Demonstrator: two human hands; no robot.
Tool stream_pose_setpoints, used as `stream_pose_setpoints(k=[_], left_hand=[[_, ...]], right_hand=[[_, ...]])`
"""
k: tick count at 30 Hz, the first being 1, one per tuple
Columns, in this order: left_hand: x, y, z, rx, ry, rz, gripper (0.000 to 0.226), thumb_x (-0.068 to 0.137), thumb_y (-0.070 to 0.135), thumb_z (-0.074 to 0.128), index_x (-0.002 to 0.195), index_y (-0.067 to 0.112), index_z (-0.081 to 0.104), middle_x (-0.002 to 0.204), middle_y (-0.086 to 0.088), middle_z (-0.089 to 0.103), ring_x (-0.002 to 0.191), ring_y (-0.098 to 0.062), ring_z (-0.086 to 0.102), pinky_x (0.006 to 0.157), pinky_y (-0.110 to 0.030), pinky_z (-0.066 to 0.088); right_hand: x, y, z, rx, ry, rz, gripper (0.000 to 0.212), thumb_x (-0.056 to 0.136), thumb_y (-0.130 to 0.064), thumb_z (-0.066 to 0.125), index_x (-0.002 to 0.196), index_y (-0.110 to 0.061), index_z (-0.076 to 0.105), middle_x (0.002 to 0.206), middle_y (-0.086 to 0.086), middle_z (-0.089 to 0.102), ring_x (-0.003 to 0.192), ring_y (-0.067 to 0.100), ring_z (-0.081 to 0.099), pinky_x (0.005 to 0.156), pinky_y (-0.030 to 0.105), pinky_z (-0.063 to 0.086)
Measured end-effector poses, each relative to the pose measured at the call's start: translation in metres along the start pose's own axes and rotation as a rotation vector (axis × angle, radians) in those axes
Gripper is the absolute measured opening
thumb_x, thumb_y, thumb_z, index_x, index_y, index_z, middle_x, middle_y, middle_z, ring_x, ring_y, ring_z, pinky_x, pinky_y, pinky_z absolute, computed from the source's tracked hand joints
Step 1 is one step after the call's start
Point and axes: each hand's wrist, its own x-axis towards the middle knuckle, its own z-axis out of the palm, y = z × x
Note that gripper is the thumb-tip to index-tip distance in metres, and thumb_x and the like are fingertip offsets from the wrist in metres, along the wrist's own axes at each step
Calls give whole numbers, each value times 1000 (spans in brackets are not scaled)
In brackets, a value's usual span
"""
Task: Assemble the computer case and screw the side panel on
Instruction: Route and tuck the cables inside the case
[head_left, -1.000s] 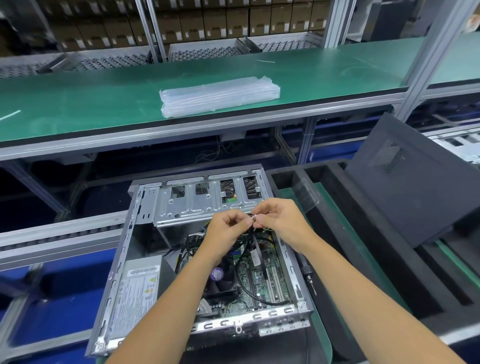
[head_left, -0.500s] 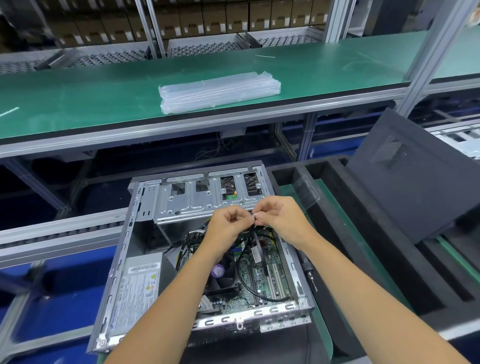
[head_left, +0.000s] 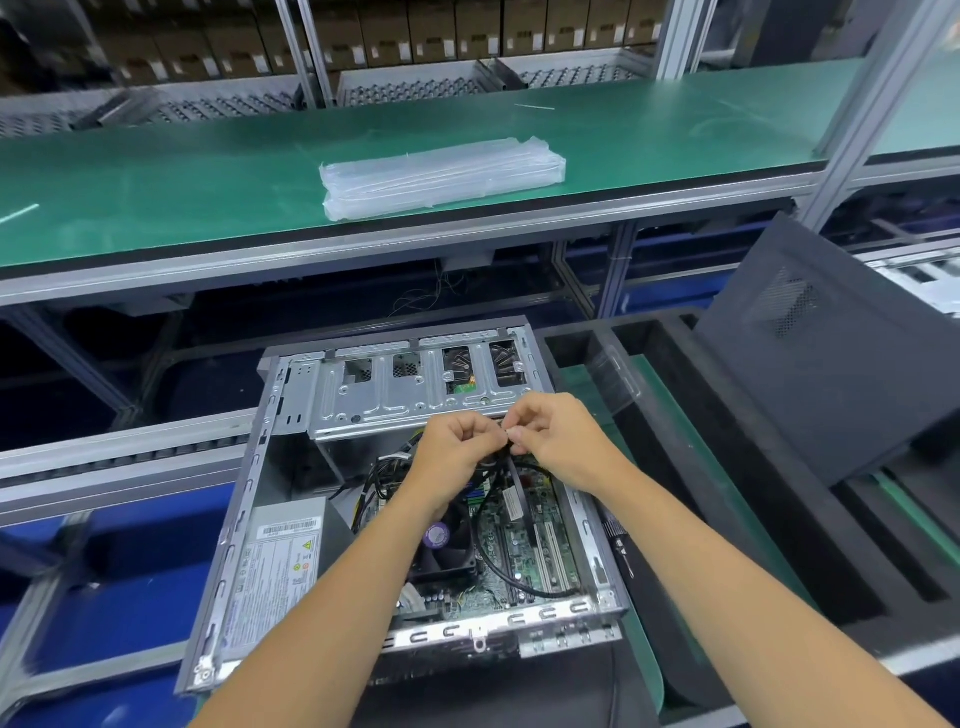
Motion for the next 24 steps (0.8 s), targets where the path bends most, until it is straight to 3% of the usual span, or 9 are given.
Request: stream_pose_setpoints(k=[4, 9, 13, 16, 21, 24], left_hand=[[-1, 0, -2, -47, -25, -27, 7, 80, 11, 72, 79, 4, 71, 74, -11, 67, 70, -15, 57, 67, -20, 47], [-2, 1, -2, -110, -50, -48, 10, 78, 6, 72, 71, 14, 73, 69, -2, 70, 63, -8, 58, 60, -15, 47], [-3, 4, -2, -142, -48, -62, 17, 77, 2, 71, 66, 15, 73, 64, 0, 67, 55, -5, 54, 54, -14, 44], [-2, 4, -1, -137, -36, -72, 19, 76, 1, 70, 64, 16, 72, 64, -1, 66, 55, -6, 52, 55, -16, 43], [-3, 5, -1, -169, -49, -75, 17, 78, 2, 69, 66, 14, 71, 59, 3, 63, 52, -5, 50, 53, -15, 41], [-3, 5, -3, -176, -50, -59, 12, 79, 2, 69, 71, 11, 72, 65, 2, 67, 57, -5, 54, 59, -15, 44]], right_hand=[[1, 0, -1, 12, -13, 4, 8, 93, 0, 63, 93, -8, 67, 83, 11, 71, 76, 18, 72, 83, 43, 59], [-1, -3, -4, 88, -12, -8, 12, 91, 4, 63, 90, -7, 66, 76, 4, 68, 66, 7, 67, 76, 28, 58], [-2, -5, -4, 94, -16, -5, 11, 91, 5, 63, 91, -6, 66, 75, 3, 67, 65, 9, 65, 75, 27, 57], [-2, -6, -3, 62, -23, -8, 15, 91, 4, 63, 87, -10, 67, 72, -2, 67, 62, 2, 65, 69, 18, 54], [0, -3, -4, 152, -9, -14, 16, 89, 8, 65, 85, -7, 69, 76, 9, 69, 68, 16, 67, 75, 32, 59], [-2, -3, -4, 161, 6, -20, 17, 88, 7, 66, 87, -10, 69, 78, 8, 70, 68, 13, 68, 76, 30, 59]])
